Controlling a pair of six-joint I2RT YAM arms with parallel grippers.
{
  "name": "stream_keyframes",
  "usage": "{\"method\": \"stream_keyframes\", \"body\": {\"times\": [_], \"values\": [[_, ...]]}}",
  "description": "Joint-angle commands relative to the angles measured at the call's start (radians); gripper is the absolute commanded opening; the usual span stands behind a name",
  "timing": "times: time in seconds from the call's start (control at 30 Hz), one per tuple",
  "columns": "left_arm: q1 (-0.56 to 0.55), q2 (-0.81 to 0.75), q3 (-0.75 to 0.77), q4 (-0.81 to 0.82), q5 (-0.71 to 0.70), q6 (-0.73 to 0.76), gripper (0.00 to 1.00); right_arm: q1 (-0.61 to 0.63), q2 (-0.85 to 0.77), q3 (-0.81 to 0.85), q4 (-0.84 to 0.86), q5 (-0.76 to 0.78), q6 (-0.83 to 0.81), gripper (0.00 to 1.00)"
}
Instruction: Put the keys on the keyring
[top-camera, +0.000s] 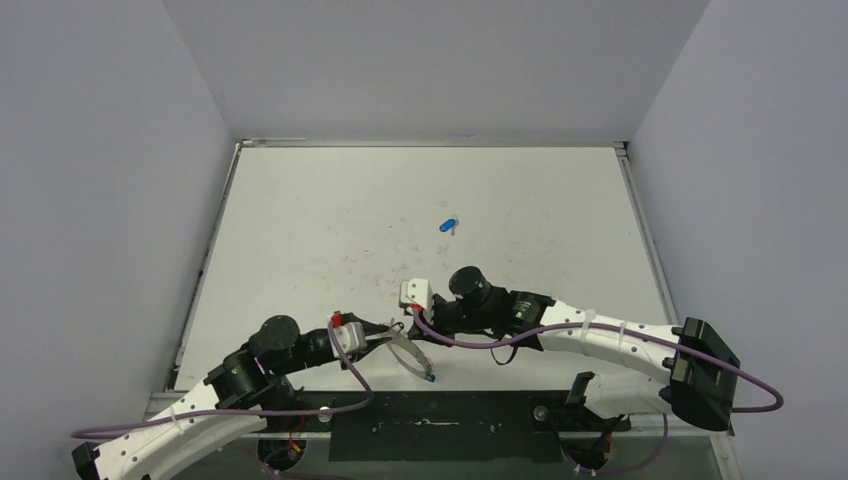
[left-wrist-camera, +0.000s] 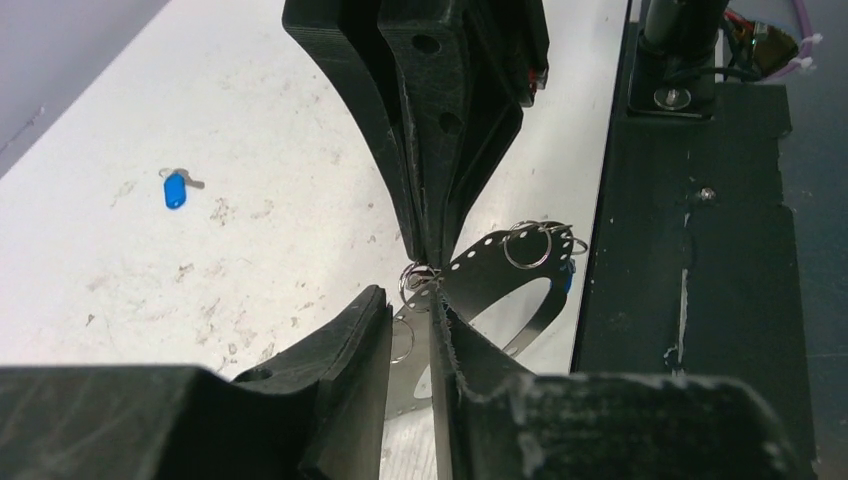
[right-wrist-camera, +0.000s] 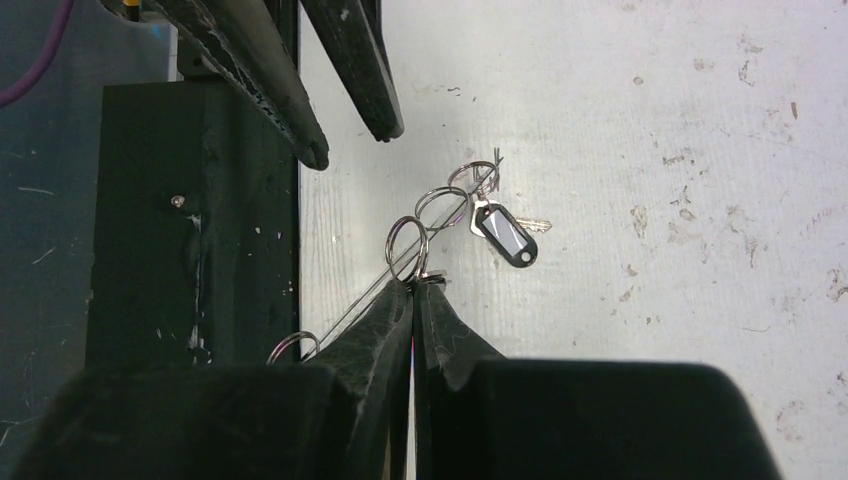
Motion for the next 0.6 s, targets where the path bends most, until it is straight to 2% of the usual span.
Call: {"method": "stream_keyframes", "body": {"times": [0.0, 0.23, 0.47, 0.57], "values": [[-0.005, 0.099, 0.11, -0.119, 0.008, 0.07, 0.21, 0.019, -0.001, 0.05, 0.053, -0.021, -0.015, 0.0], [-0.006, 0.22, 0.142, -0.091, 0.028, 0.113, 0.26, 0.044, -0.007, 0.067, 0.033, -0.016, -0.027, 0.0], [-0.007, 0.248, 0.135, -0.057, 0.047, 0.108, 0.27, 0.05, -0.002, 0.075, 0.027, -0.017, -0.029, 0.0], [-0.008, 0.241, 0.124, -0.037, 0.05, 0.096, 0.25, 0.052, 0.002, 0.076, 0.028, -0.017, -0.027, 0.0]]}}
